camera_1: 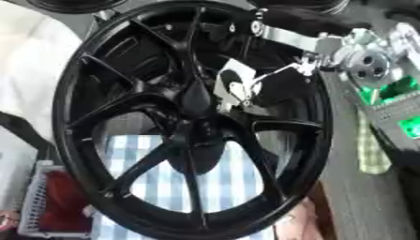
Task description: Pull the pin out of the wheel hub.
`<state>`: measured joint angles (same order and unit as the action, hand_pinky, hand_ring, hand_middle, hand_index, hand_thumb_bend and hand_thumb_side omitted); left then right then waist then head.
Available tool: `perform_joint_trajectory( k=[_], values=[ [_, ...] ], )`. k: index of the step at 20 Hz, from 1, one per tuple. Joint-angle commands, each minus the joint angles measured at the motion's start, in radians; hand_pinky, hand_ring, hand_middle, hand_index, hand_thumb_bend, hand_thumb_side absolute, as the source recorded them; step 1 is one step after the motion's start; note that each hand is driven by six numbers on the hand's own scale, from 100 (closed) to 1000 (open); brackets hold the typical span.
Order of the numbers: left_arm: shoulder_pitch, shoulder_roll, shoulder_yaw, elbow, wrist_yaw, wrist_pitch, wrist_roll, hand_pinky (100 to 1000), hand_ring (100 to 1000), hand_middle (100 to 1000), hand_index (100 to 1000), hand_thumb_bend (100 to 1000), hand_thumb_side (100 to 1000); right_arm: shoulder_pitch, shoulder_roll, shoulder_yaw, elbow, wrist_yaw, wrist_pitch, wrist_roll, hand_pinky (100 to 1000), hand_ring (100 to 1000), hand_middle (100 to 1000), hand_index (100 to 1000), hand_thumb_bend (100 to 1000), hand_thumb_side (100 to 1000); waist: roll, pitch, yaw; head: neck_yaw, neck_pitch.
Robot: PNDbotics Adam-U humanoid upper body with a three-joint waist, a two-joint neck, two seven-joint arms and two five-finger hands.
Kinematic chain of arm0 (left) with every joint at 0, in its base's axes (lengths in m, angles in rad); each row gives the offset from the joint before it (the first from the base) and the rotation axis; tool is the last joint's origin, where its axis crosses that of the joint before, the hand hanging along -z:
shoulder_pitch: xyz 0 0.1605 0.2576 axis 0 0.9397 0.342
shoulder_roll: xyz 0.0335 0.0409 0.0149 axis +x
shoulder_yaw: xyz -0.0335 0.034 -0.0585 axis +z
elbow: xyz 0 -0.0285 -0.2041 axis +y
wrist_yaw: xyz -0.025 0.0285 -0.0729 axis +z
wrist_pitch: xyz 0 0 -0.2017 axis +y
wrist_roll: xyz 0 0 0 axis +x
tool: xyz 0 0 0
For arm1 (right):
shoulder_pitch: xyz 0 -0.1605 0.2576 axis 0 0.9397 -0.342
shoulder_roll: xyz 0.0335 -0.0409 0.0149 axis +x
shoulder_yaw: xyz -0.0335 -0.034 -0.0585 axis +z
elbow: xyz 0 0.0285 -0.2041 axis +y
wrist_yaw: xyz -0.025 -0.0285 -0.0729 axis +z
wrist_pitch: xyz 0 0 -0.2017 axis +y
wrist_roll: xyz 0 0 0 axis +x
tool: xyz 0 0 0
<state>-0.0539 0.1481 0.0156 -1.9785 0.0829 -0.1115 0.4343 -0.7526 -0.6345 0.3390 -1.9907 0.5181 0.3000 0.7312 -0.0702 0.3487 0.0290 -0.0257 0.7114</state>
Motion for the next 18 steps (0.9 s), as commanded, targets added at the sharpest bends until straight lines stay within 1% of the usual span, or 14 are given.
perform_joint_trajectory(
  k=[1, 3, 8, 10, 13, 14, 15, 16, 18],
  values=[
    [-0.006, 0.003, -0.004, -0.022, 0.004, 0.0, -0.004, 842, 708, 656, 774, 189, 751, -0.005, -0.007, -0.01, -0.009, 0.019, 0.002, 0.022, 938, 916, 805, 935, 100, 500, 0.004, -0.019, -0.005, 0.001, 0.004],
    [-0.006, 0.004, -0.003, -0.022, 0.005, 0.0, -0.004, 842, 708, 657, 774, 188, 751, -0.002, -0.003, -0.009, -0.009, 0.029, 0.002, 0.036, 937, 911, 801, 936, 100, 538, 0.004, -0.021, -0.008, 0.002, 0.01],
    [-0.004, 0.005, -0.001, -0.022, 0.005, 0.001, -0.004, 842, 710, 657, 774, 188, 747, 0.006, 0.01, -0.011, -0.009, 0.061, -0.009, 0.045, 934, 909, 806, 938, 100, 587, 0.002, -0.028, -0.019, 0.01, 0.023],
    [-0.003, 0.005, -0.001, -0.022, 0.006, 0.001, -0.005, 842, 710, 657, 774, 189, 746, 0.011, 0.018, -0.011, -0.009, 0.083, -0.012, 0.045, 933, 908, 808, 942, 112, 583, 0.0, -0.032, -0.024, 0.013, 0.029],
    [-0.003, 0.007, 0.0, -0.022, 0.008, 0.002, -0.004, 843, 710, 657, 774, 189, 746, 0.019, 0.033, -0.007, -0.009, 0.107, -0.012, 0.046, 931, 906, 805, 942, 102, 598, -0.003, -0.037, -0.029, 0.015, 0.039],
    [-0.003, 0.008, 0.0, -0.022, 0.008, 0.002, -0.004, 843, 711, 656, 774, 188, 745, 0.021, 0.037, -0.009, -0.009, 0.116, -0.009, 0.045, 927, 905, 805, 932, 125, 585, -0.004, -0.039, -0.03, 0.014, 0.042],
    [-0.002, 0.008, 0.0, -0.022, 0.008, 0.002, -0.004, 843, 711, 656, 774, 188, 745, 0.023, 0.04, -0.01, -0.009, 0.129, -0.006, 0.044, 926, 904, 804, 924, 127, 584, -0.005, -0.041, -0.031, 0.014, 0.044],
    [-0.002, 0.008, 0.0, -0.022, 0.008, 0.002, -0.004, 843, 710, 656, 774, 185, 745, 0.025, 0.043, -0.011, -0.009, 0.142, -0.003, 0.042, 920, 896, 792, 875, 148, 579, -0.006, -0.043, -0.031, 0.013, 0.045],
    [-0.002, 0.008, 0.0, -0.022, 0.009, 0.002, -0.005, 844, 711, 656, 774, 184, 746, 0.032, 0.047, -0.011, -0.009, 0.169, 0.0, 0.039, 911, 887, 784, 884, 161, 582, -0.008, -0.045, -0.033, 0.012, 0.047]
  ],
)
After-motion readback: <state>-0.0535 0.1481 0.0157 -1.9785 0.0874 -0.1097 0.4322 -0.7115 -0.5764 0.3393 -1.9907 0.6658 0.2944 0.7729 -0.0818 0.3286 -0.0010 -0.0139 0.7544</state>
